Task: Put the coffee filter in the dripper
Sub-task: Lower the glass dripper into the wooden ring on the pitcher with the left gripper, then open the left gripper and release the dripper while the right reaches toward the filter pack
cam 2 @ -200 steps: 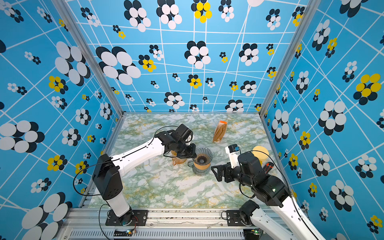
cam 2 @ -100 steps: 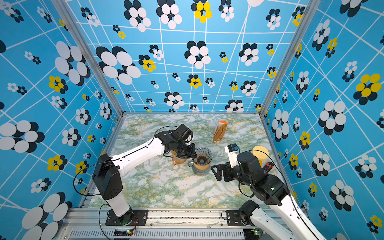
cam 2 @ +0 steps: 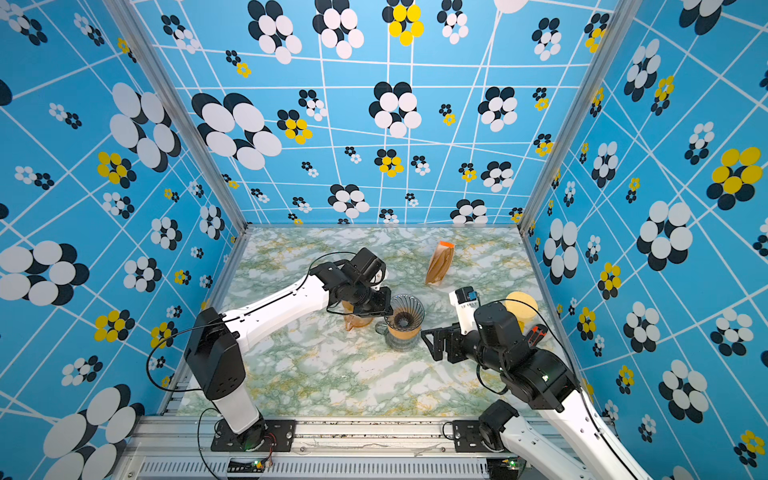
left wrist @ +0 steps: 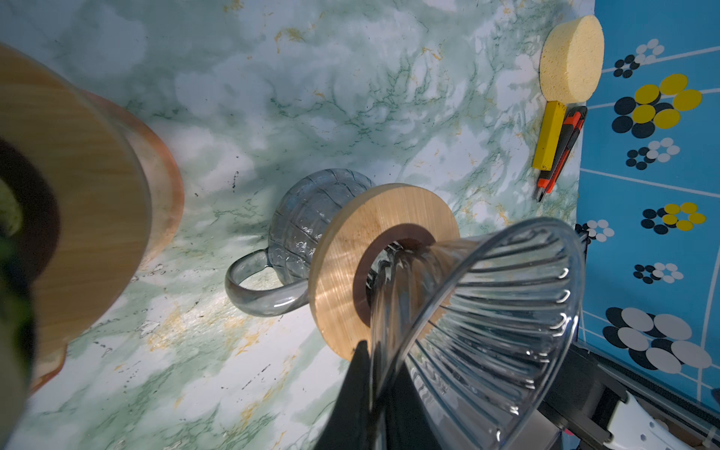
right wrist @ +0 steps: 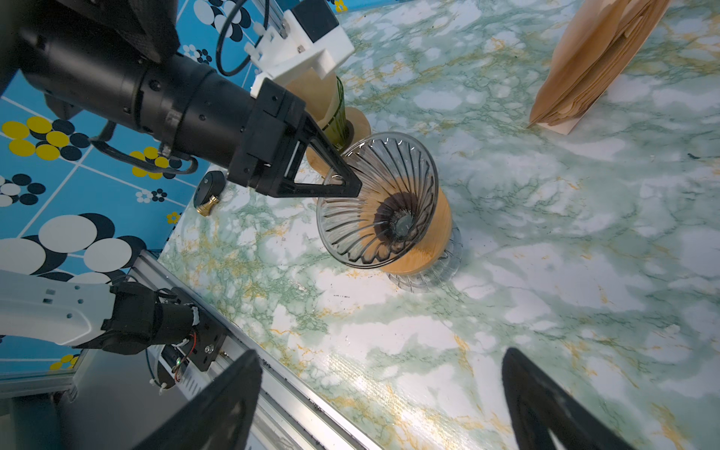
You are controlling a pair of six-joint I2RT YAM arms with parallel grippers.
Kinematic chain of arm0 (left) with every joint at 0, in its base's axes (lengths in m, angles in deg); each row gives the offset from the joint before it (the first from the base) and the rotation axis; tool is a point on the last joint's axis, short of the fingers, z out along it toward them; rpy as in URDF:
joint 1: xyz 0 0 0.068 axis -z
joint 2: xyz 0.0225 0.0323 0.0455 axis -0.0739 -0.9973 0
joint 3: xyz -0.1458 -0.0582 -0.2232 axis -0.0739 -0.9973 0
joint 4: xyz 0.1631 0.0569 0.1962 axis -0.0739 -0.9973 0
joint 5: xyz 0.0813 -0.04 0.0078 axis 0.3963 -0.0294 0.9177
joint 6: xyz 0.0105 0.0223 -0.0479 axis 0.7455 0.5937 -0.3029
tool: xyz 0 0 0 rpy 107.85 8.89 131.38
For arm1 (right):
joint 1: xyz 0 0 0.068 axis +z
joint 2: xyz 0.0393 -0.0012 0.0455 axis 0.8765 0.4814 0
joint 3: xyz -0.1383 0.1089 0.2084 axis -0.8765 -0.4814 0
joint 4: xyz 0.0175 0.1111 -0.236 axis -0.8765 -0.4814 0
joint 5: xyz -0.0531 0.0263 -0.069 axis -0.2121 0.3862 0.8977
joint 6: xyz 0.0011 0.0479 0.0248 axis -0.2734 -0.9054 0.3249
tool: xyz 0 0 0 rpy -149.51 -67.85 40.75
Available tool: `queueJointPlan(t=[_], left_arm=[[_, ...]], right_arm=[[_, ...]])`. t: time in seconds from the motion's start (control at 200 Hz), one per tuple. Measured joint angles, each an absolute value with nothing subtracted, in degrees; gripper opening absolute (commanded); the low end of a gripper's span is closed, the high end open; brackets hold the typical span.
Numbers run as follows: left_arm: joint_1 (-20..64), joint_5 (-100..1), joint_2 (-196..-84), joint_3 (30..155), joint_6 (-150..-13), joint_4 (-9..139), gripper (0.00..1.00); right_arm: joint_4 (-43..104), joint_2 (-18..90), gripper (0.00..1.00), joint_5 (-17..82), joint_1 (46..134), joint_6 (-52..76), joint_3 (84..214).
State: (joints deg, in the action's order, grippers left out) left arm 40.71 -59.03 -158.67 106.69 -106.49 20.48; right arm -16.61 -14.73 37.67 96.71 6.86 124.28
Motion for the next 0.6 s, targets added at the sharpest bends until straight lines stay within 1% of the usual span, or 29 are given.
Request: queueJointPlan(t=[0.445, 0.6], left_arm=[[40.6, -59.4, -159.0, 107.1, -106.6, 20.2, 0.09], [40.5, -59.4, -159.8, 108.6, -106.5, 19.0, 0.08]], right_arm=[[-16.5, -14.8, 0.97, 37.7, 96.7, 6.6, 123.4], [-16.4, -14.9, 0.97, 37.7, 96.7, 6.4, 123.3]])
